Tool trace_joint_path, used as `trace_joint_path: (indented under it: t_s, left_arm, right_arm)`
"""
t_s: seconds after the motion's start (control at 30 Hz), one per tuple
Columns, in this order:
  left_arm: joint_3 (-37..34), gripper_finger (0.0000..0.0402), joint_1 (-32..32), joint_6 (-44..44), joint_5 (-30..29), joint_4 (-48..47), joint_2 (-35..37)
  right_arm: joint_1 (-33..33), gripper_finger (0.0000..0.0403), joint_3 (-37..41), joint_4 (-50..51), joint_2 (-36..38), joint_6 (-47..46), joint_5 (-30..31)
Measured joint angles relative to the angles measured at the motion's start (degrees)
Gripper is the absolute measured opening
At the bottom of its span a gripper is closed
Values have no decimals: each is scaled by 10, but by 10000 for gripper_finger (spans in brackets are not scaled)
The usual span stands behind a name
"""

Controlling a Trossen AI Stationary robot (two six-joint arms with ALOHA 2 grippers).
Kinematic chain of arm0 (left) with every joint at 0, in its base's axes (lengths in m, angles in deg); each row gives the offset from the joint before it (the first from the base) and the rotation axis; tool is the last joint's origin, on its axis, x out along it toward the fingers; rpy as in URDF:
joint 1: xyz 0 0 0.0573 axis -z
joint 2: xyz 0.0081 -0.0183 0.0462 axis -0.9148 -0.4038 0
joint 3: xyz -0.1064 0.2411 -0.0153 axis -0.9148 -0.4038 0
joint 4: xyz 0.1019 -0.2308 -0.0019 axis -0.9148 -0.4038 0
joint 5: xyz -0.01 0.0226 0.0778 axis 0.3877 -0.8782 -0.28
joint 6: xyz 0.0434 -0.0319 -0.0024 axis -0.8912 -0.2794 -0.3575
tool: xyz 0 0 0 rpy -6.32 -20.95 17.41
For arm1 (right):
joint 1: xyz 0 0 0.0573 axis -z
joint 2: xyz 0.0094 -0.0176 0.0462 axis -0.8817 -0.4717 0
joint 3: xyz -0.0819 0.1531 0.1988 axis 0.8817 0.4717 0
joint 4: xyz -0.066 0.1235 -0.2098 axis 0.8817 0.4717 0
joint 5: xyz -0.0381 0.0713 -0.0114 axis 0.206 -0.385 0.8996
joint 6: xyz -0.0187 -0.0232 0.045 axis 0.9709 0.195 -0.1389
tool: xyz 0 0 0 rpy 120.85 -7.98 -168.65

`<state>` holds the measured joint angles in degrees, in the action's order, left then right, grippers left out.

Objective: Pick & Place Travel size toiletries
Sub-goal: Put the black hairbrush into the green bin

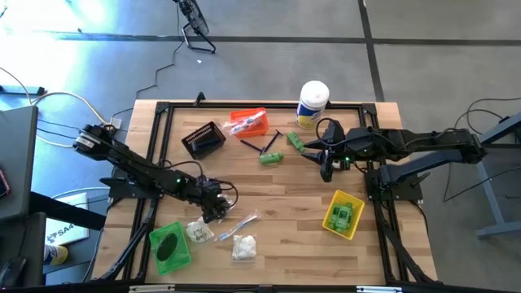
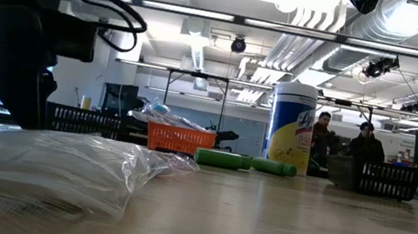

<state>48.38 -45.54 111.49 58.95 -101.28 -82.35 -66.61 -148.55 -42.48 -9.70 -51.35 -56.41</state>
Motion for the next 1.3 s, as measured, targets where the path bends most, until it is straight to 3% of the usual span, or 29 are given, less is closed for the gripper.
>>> trace_joint_path:
  t_s: [1.3]
  left_arm:
    - [-2, 242, 0, 0, 10, 8, -2]
  right_arm:
    - [0, 140, 0, -9, 0, -12, 15]
